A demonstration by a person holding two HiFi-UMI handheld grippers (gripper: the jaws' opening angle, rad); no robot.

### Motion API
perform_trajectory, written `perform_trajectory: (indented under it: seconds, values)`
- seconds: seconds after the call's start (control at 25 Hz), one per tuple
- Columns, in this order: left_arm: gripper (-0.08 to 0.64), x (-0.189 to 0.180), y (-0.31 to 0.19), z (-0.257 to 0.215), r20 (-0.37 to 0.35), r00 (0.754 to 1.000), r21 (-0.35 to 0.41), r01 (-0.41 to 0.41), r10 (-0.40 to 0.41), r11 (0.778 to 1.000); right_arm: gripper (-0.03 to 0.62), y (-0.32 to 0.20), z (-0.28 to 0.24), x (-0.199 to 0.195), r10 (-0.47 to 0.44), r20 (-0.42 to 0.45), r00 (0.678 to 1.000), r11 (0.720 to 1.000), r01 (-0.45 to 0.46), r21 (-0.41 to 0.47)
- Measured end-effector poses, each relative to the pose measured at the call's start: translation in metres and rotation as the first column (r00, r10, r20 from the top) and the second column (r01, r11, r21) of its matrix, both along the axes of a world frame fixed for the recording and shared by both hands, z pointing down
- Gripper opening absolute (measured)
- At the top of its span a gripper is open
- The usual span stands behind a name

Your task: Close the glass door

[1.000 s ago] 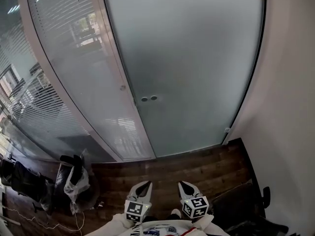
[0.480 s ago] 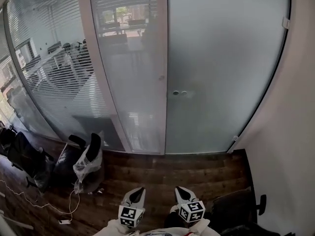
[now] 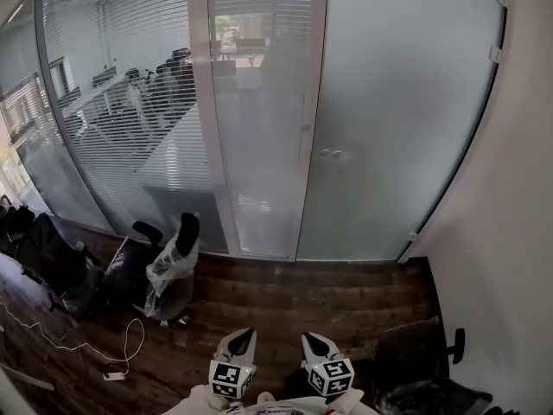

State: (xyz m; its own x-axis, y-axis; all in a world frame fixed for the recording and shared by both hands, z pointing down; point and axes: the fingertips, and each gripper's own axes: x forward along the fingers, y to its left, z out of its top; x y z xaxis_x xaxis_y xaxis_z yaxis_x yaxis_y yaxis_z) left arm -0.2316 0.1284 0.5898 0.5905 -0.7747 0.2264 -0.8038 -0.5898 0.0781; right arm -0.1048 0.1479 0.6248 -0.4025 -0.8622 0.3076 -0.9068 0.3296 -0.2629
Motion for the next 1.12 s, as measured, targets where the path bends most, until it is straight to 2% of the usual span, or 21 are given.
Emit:
perform_trajectory:
  seconds: [0.28, 0.76, 1.0, 1.12]
  values:
    - [0.002, 0.022, 0.017, -0.014, -0.038, 0.999, -0.003, -0.037, 0.037, 0.999, 0.008, 0.023, -0.011, 0.022, 0.054, -0.001, 0.999, 0.999, -0.054, 0.01]
    - [0.002, 0.09, 0.037, -0.028, -0.005, 0.996, -0.002, -0.086, 0.086, 0.996, 0.008, 0.041, -0.02, 0.076, 0.079, 0.035, 0.996, 0.997, -0.08, 0.022]
    - [0.002, 0.104, 0.045, -0.032, 0.006, 0.996, -0.004, -0.088, 0.088, 0.996, 0.008, 0.048, -0.031, 0.08, 0.062, 0.044, 0.997, 0.996, -0.065, 0.064]
    - [0.002, 0.106, 0.048, -0.028, 0.014, 0.996, -0.007, -0.089, 0.09, 0.996, 0.006, 0.053, -0.032, 0.078, 0.015, -0.019, 1.0, 0.996, -0.014, 0.083]
